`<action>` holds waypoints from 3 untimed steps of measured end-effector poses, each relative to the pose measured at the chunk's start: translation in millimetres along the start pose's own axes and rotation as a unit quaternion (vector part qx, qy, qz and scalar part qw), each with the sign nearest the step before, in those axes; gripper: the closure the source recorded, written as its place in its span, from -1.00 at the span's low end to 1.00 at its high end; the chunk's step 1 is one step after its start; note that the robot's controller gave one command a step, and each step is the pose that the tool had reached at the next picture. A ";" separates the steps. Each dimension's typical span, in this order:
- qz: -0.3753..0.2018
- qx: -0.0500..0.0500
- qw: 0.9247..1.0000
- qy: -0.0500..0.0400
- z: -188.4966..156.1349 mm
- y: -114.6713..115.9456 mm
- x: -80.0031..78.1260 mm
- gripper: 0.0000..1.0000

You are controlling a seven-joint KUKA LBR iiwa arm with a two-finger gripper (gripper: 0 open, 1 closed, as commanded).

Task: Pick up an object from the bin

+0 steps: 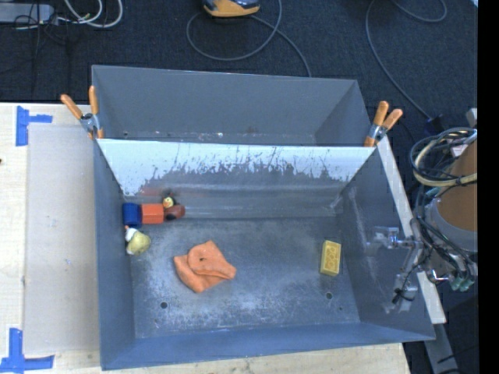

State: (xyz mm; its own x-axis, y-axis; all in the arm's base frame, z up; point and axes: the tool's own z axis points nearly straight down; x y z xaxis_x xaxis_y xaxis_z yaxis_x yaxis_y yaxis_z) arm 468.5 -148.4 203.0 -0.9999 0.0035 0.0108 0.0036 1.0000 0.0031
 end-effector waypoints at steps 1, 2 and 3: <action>-0.003 0.001 1.000 -0.004 -4.2 0.9 -1.7 -1.00; -0.006 0.002 1.000 -0.007 0.6 1.9 -3.7 -1.00; -0.019 0.002 1.000 -0.006 20.4 4.8 -7.4 -1.00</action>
Offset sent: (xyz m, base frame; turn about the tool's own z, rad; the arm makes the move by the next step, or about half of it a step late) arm 0.0233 0.0337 -0.1251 -0.1684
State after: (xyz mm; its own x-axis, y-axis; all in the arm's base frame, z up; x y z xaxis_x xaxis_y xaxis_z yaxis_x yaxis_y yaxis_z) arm 475.7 -143.5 182.6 -0.9994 -0.0338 -0.0022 -0.0338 0.9994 -0.0002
